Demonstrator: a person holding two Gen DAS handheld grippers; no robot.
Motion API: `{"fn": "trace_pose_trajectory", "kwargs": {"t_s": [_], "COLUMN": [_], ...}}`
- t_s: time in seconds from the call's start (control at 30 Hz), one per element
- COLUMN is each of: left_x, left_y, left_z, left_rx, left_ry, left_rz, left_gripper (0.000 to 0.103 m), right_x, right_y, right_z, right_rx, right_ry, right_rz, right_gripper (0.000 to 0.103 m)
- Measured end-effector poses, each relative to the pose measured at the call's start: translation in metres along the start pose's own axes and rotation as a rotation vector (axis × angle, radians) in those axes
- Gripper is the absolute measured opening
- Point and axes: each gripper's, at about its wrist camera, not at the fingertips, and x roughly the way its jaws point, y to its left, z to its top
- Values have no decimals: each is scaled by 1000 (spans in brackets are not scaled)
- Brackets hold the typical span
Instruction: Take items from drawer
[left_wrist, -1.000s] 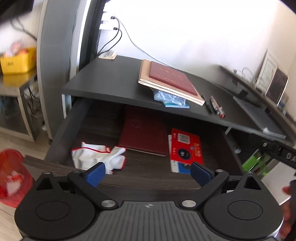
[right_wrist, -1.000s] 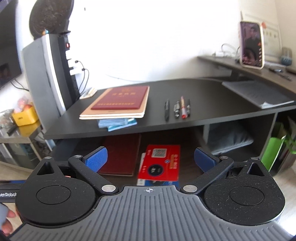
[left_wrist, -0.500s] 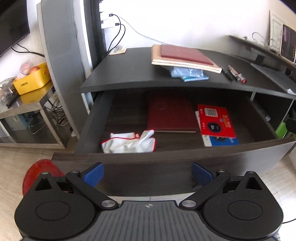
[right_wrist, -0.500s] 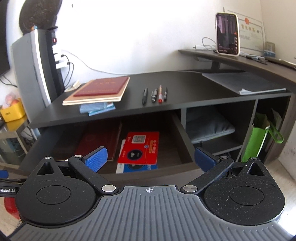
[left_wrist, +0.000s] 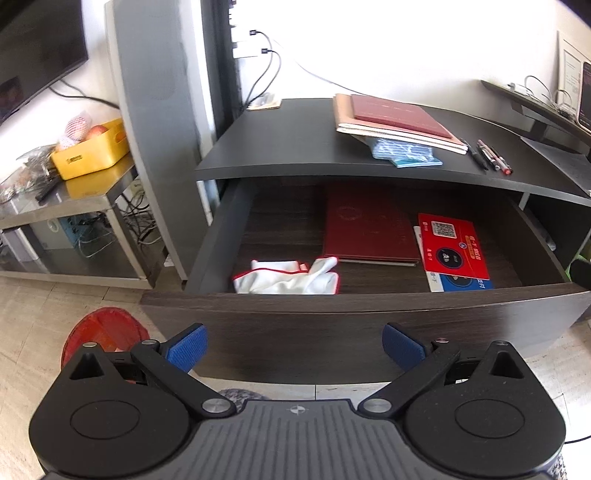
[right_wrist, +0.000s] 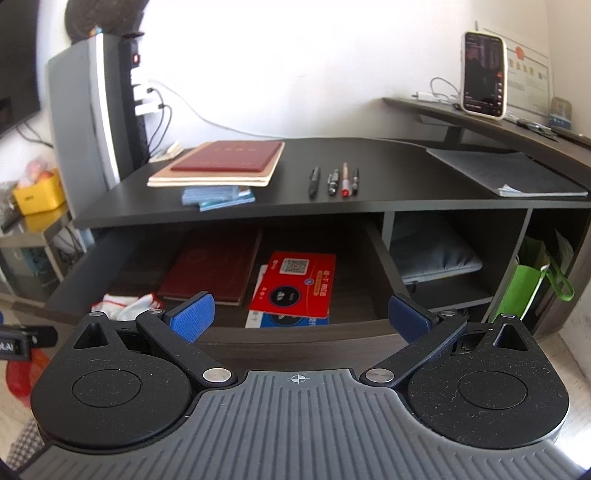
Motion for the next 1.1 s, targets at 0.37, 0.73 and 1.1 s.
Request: {"fn": "trace_pose_trajectory", "kwargs": {"t_s": [0.37,0.73,1.1], "left_x": [-5,-3,14], "left_y": [5,4,5], "left_z": [-1,-4,-11], "left_rx": [-8,-3,3], "left_ry": [-15,-2,60], "left_rz": [-4,-5,-4], "left_gripper": [100,100,100], "right_x": [-2,3,17], "right_y": [8,5,6], "right_z": [-2,-4,-10], "right_rx": [-26,-3,-22], "right_ry": [4,43,154], "right_rz": [9,29,66], "right_gripper": [103,103,103]}}
